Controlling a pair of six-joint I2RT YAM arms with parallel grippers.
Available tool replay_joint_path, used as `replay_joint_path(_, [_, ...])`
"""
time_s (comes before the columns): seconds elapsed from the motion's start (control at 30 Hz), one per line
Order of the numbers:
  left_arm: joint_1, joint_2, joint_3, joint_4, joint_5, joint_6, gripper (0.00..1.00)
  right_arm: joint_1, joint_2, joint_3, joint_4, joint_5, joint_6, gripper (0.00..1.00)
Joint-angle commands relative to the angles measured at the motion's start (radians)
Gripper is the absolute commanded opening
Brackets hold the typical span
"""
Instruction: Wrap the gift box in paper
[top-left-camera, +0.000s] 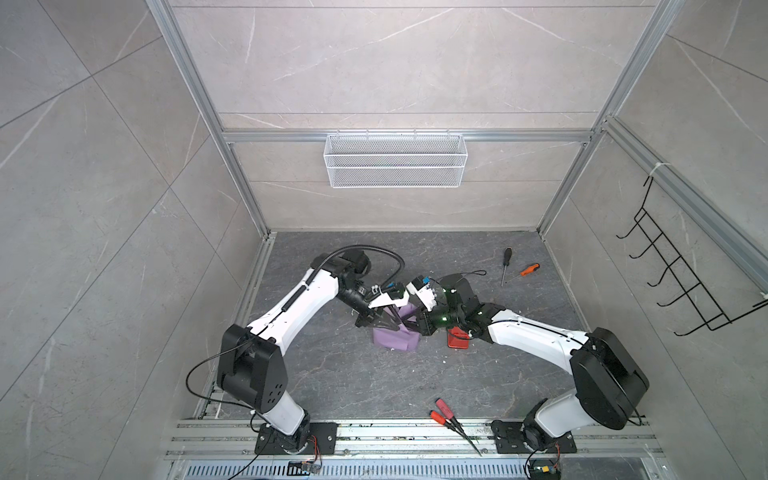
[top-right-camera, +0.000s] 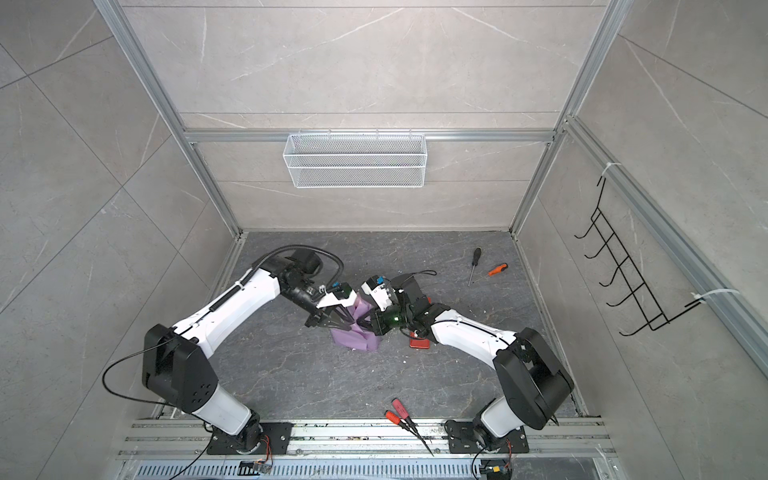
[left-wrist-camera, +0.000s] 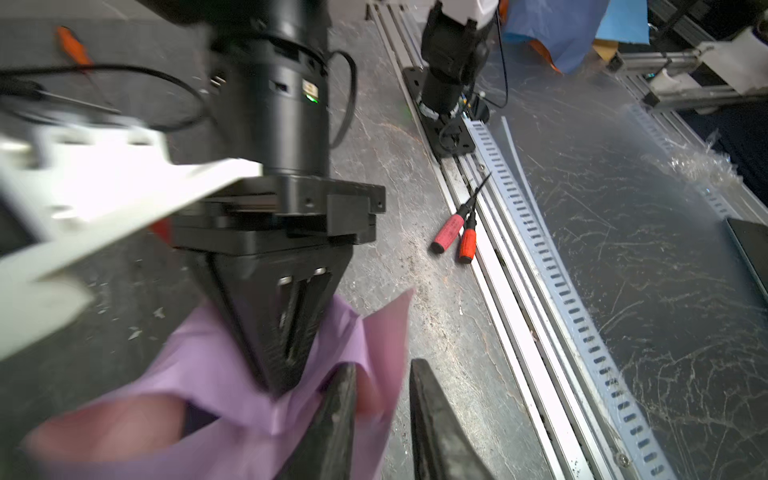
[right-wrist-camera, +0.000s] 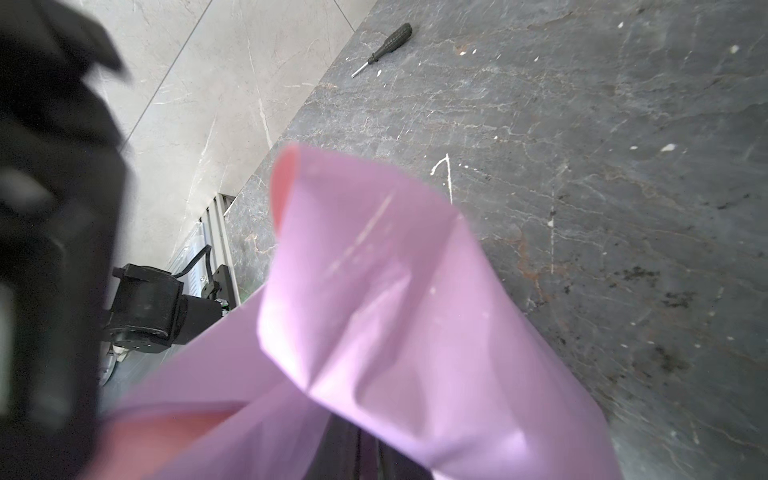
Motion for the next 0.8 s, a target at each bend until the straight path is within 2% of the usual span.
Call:
replay_joint_path(0.0, [0.083,-0.081,0.051,-0.073,0.097,-0.042,0.27,0.002,0.005,-0.014,-0.111,0.045,-0.035,0.13])
replay_joint_path(0.13, [0.153,-0.088,-0.016,0.076,0.045,-0.180,0.19,0.002,0.004,0.000,-0.110,0.028,-0.034,0.14])
replay_joint_path(0.23, [0.153,-0.077,-0.086,0.144,0.014,-0.180,0.15,0.001,0.005,0.005,-0.110,0.008,-0.054,0.14])
replay_joint_path(0.4, [0.134,-0.025,-0.163,0.288,-0.009,-0.291,0.04,0.001,0.001,0.010,-0.091,-0.016,-0.048,0.14])
replay_joint_path(0.53, [0.097,0.010,-0.233,0.368,-0.067,-0.312,0.01,0.001,-0.012,0.015,-0.083,-0.012,-0.046,0.15])
replay_joint_path(0.77, [0.070,0.023,-0.333,0.459,-0.134,-0.322,0.00,0.001,-0.041,-0.016,0.086,0.003,0.083,0.15])
